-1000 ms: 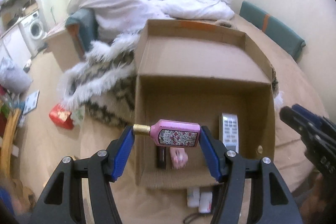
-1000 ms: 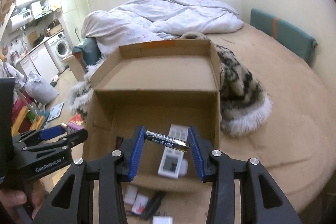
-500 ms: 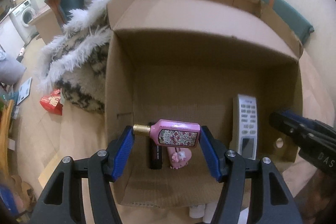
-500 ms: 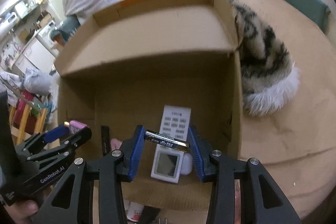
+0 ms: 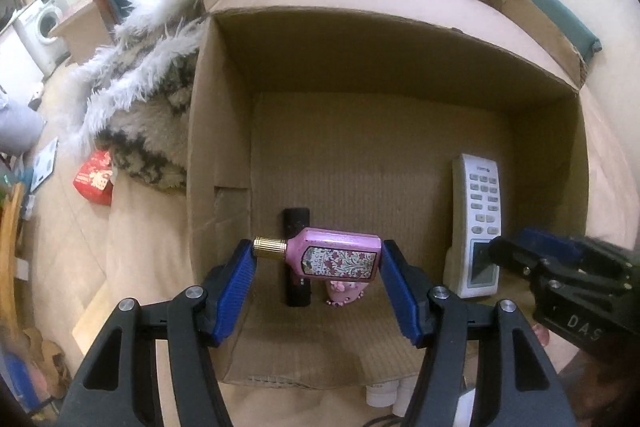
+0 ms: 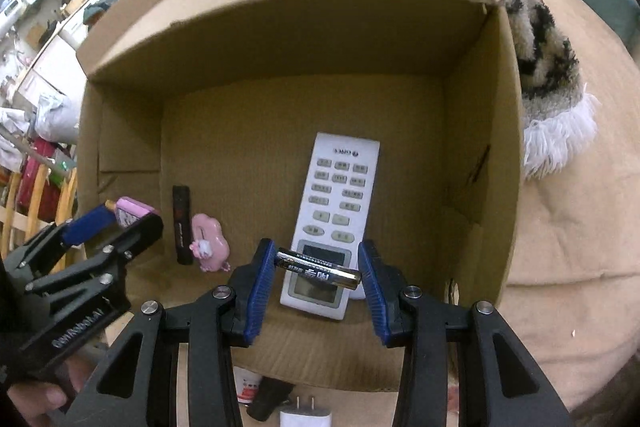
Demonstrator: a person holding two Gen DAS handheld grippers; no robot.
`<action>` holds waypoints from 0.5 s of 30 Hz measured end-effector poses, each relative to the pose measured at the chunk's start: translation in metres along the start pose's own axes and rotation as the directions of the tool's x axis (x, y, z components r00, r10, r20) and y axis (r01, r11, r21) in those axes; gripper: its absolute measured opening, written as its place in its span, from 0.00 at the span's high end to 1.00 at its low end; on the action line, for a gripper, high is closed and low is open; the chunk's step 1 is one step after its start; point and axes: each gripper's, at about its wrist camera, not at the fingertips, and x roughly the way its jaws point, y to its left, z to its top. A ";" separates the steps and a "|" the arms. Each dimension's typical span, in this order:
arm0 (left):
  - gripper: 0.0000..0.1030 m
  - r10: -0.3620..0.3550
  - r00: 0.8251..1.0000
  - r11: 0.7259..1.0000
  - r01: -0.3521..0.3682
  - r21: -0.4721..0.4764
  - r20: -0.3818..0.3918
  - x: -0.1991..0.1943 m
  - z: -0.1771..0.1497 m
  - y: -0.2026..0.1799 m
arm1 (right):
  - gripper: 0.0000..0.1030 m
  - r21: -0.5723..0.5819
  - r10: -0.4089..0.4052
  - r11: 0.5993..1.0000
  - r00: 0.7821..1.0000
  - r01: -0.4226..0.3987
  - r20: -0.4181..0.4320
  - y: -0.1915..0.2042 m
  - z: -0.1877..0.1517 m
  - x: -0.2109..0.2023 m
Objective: Organize rigid objects
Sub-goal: 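Carry the perfume bottle and battery over the box with both grippers, then open both grippers to drop the perfume bottle and battery into the box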
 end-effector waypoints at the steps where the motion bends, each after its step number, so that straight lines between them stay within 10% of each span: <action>1: 0.42 -0.003 1.000 1.000 0.003 -0.003 -0.004 0.001 0.000 0.001 | 0.57 0.004 -0.002 1.000 1.000 0.002 -0.003 0.000 0.001 0.001; 15: 0.42 -0.003 0.999 1.000 0.004 0.015 -0.044 0.011 -0.008 -0.007 | 0.57 0.032 -0.003 0.999 1.000 0.003 -0.001 -0.004 0.003 0.006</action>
